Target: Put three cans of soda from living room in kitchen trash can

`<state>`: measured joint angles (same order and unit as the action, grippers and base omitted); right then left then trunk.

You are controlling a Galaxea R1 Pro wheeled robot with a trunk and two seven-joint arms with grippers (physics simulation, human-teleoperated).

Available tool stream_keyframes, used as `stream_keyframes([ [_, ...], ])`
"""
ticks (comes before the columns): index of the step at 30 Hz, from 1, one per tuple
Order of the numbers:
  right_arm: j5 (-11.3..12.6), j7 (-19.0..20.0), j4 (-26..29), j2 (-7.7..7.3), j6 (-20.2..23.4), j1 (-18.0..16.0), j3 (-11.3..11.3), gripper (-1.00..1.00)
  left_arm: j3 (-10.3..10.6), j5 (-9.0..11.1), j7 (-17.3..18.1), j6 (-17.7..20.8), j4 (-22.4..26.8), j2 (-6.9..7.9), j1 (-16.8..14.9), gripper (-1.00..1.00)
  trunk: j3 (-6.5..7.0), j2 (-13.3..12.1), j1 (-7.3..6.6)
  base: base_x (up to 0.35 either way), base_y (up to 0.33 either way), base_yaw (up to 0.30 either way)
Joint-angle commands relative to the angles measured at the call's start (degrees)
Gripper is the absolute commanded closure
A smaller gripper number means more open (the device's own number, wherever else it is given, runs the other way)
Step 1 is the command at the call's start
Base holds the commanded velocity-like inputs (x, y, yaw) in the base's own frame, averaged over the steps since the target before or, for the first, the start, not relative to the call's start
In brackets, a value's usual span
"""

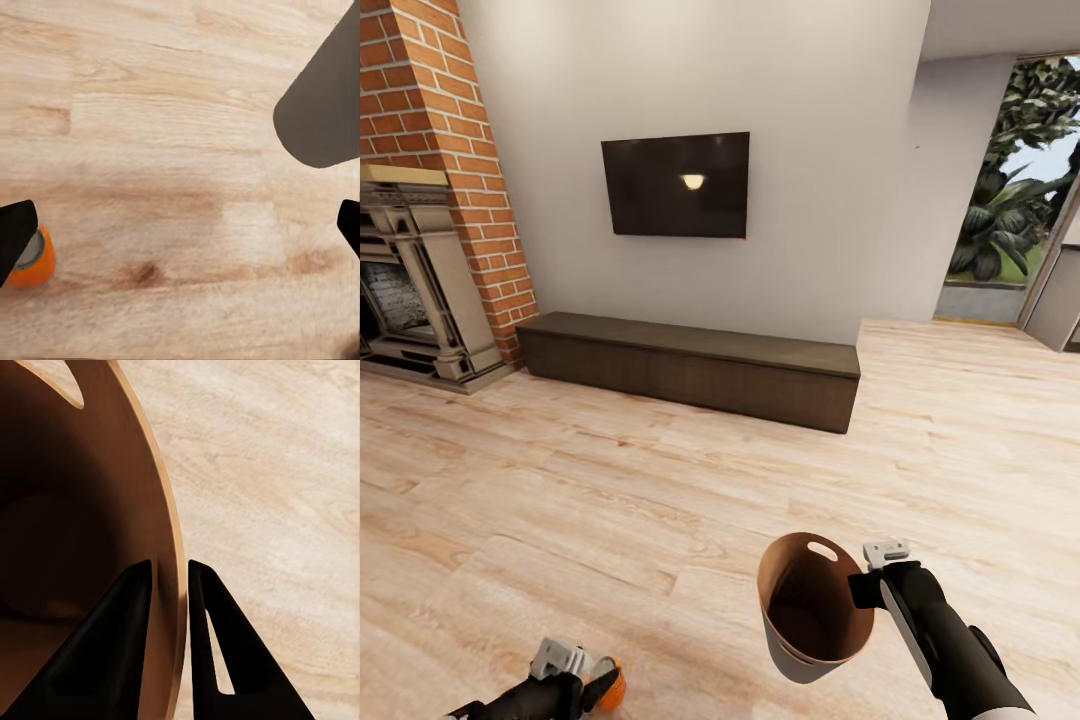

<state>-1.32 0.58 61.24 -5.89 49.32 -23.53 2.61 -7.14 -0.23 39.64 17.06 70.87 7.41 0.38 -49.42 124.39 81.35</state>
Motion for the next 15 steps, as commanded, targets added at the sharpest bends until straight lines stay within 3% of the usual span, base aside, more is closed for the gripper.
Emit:
stream_keyframes([
  [1,0.62,0.3,0.0,0.01,-0.01,-0.02,0.0,1.0,-0.19,0.06,-3.6,0.0,-0.05,-0.07,-0.01,-1.0,0.01,0.0,0.0,0.0,0.0,0.0],
  [3,0.62,0.3,-0.03,0.01,-0.01,-0.02,0.01,1.0,-0.31,0.15,-9.65,-0.01,-0.34,-0.2,-0.08,-1.0,0.01,0.0,0.0,0.0,0.0,0.0],
  [5,0.62,0.3,-0.06,0.01,-0.01,-0.02,0.02,1.0,-0.35,0.18,-13.19,-0.01,-0.87,-0.51,-0.17,-1.0,0.01,0.0,0.0,0.0,0.0,0.0],
  [6,0.62,0.3,-0.11,0.01,-0.01,-0.02,0.02,1.0,-0.39,0.2,-17.52,-0.03,-2.45,-0.93,-0.8,-1.0,0.01,0.0,0.0,0.0,0.0,0.0],
  [7,0.62,0.3,-0.12,0.01,-0.01,-0.02,0.02,1.0,-0.39,0.21,-18.64,-0.04,-3.27,-1.01,-1.31,-1.0,0.01,0.0,0.0,0.0,0.0,0.0],
  [9,0.62,0.26,-0.54,0.01,-0.01,-0.02,0.03,1.0,-0.41,0.26,-21.43,-0.59,-12.27,-1.31,-7.2,-1.0,0.01,0.0,0.0,0.0,0.0,0.0],
  [10,0.62,0.25,-0.62,0.01,-0.01,-0.02,0.03,1.0,-0.41,0.26,-21.82,-0.91,-14.46,-1.51,-8.61,-1.0,0.01,0.0,0.0,0.0,0.0,0.0],
  [12,0.62,0.23,-0.81,0.01,-0.01,-0.02,0.03,1.0,-0.39,0.15,-24.55,-3.45,-22.33,-3.36,-13.0,-1.0,0.01,0.0,0.0,0.0,0.0,0.0],
  [13,0.62,0.22,-0.86,0.01,-0.01,-0.02,0.03,1.0,-0.37,0.08,-27.24,-4.84,-25.31,-4.55,-14.5,-1.0,0.01,0.0,0.0,0.0,0.0,0.0],
  [15,0.62,0.22,-0.89,0.01,-0.03,-0.02,0.03,1.0,-0.36,0.04,-29.05,-5.73,-27.21,-5.42,-15.49,-1.0,0.01,0.0,0.0,0.0,0.0,0.0],
])
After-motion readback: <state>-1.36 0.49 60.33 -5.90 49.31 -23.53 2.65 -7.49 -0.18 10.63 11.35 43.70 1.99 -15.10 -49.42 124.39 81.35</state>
